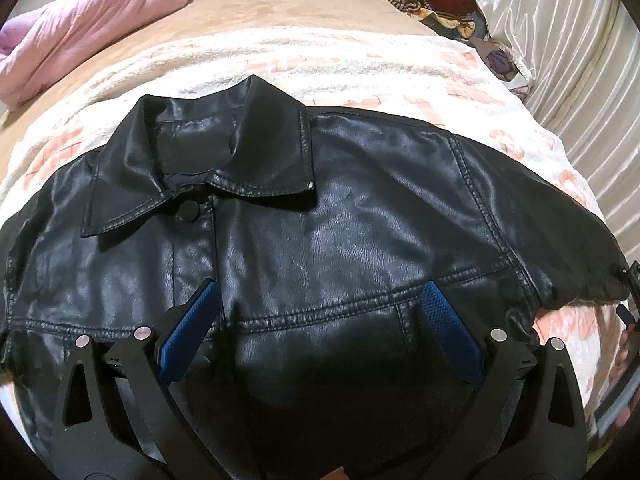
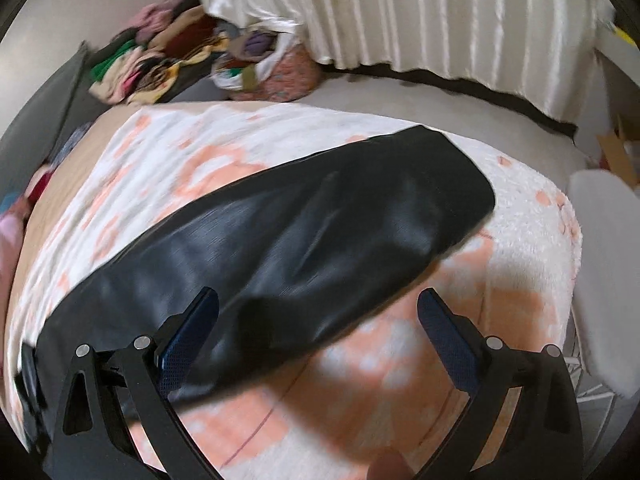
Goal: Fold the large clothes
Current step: 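Move the right tool over to the jacket sleeve nearest it, then grasp the sleeve cuff with the right tool and lift it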
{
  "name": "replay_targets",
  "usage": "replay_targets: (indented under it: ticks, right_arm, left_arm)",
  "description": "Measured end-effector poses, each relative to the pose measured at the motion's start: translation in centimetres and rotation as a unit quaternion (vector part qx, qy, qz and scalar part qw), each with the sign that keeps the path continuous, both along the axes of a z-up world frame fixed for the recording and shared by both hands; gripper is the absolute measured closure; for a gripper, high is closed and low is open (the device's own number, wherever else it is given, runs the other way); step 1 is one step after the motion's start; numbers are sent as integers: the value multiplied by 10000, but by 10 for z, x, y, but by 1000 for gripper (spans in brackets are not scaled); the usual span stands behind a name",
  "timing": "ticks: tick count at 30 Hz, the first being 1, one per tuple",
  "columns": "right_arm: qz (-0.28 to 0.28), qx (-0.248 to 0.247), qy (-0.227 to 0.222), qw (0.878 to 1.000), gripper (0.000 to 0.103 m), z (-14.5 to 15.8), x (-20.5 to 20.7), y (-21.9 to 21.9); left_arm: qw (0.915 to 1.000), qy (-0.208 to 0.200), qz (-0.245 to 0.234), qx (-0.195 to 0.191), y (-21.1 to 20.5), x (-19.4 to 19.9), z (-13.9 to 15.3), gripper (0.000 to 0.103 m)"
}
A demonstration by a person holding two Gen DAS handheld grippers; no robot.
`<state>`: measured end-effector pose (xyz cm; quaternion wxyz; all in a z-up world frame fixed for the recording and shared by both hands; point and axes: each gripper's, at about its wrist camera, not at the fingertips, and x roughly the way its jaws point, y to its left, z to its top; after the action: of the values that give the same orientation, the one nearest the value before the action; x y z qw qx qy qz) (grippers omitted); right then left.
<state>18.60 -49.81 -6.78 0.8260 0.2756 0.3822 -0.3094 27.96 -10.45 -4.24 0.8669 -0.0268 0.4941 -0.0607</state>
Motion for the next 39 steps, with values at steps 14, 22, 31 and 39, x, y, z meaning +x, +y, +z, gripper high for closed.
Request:
replay_targets:
  ticks: [14, 22, 31, 39]
  right_arm:
    - [-265, 1027, -1332, 9854, 75, 8, -3, -51]
    - [893, 316, -2229, 9702, 90, 86, 9, -20]
    - [2462, -185, -2809, 9274, 94, 167, 24, 75]
    - [3503, -250, -3029, 8860, 96, 201, 31, 164]
  left_arm:
    - [9992, -213, 28, 323, 6, 4, 17, 9]
    - [9990, -296, 139, 303, 20, 0, 32, 9]
    - [9991, -286, 208, -252, 60, -12, 59, 9]
    - [9933, -427, 378, -1004, 108, -23, 93, 9]
